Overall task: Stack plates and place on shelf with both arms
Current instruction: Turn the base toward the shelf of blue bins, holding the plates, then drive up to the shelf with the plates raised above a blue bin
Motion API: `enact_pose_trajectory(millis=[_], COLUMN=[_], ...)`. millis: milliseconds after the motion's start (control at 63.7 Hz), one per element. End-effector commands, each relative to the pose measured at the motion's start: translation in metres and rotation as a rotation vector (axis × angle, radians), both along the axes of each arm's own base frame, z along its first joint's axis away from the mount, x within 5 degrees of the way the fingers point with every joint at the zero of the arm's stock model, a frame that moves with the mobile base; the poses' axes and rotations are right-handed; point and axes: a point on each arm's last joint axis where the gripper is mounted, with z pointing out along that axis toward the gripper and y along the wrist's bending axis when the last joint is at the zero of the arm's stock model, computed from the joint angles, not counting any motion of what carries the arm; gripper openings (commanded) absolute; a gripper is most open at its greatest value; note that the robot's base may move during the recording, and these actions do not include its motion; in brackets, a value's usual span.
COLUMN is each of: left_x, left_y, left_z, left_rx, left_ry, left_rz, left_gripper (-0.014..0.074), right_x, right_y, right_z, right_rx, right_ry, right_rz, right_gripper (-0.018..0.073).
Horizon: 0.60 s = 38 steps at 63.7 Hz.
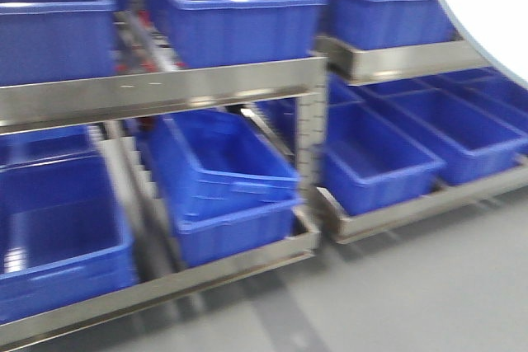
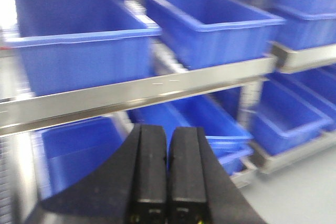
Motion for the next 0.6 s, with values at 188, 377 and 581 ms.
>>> enact_pose_trajectory(millis=[188,377,581], left_x=[0.0005,0.0005,0.0005], left_y=[0.0023,0.0023,0.0023], left_z=[0.0169,0.0169,0.0169], left_rx=[-0.012,-0.012,-0.012], left_ry=[-0.103,-0.103,-0.103], left_rz=[0.025,0.025,0.025], left_gripper=[0.0081,0.0081,0.0081], right_x=[-0.0019,-0.0019,-0.0019], right_y=[-0.0017,-0.0017,-0.0017], right_z=[0.0194,0.0194,0.0194], right_rx=[0.029,0.029,0.029], right_ry=[-0.123,-0.123,-0.123], right_rz=[-0.015,-0.015,-0.015], right_gripper=[0.0048,0.0048,0.0048])
